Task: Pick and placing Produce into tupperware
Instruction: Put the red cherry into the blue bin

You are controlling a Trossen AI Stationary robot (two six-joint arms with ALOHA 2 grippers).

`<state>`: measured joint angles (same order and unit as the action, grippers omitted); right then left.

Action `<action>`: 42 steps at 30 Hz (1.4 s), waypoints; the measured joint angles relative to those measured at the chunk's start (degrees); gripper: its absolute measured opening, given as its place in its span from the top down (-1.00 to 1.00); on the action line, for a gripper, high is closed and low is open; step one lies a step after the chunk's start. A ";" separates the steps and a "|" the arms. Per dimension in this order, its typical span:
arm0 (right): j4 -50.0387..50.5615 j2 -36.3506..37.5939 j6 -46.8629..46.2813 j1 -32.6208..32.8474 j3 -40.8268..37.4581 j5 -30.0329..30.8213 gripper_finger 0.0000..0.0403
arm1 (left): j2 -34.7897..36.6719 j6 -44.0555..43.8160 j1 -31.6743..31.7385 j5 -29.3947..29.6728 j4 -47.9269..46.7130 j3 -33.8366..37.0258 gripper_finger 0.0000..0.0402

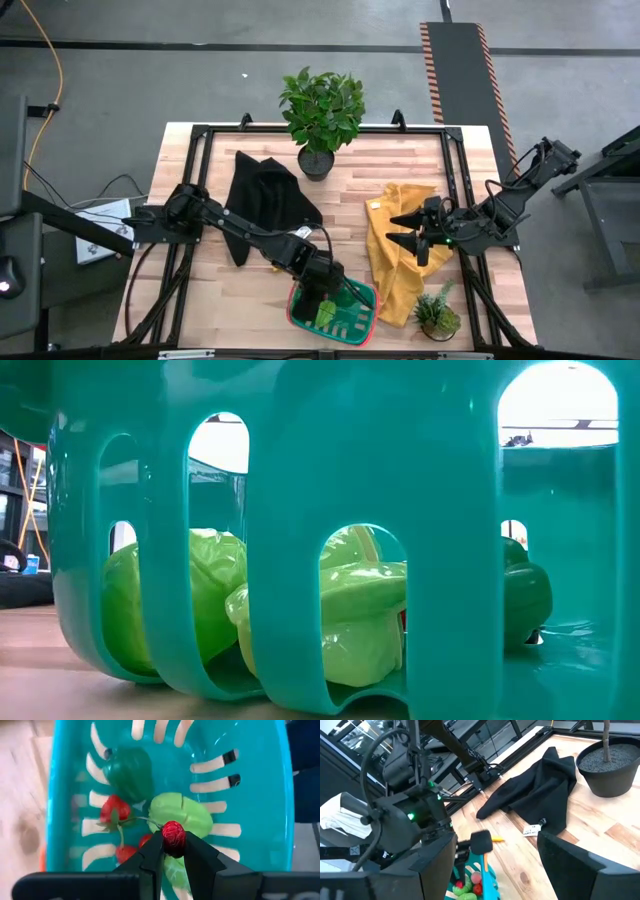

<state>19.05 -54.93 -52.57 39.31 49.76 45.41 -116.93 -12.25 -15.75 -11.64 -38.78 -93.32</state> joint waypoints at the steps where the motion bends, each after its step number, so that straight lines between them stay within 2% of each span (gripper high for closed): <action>1: -0.08 0.01 0.09 0.00 0.00 0.01 -0.34 | -0.13 -0.02 0.00 -0.15 -0.24 0.00 0.71; 42: 0.00 0.02 1.04 -0.04 0.00 0.02 -0.34 | -0.13 1.57 0.02 1.99 -0.24 0.07 0.71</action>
<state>19.05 -54.92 -51.53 39.27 49.76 45.43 -117.05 -10.68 -15.73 -9.65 -39.03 -93.25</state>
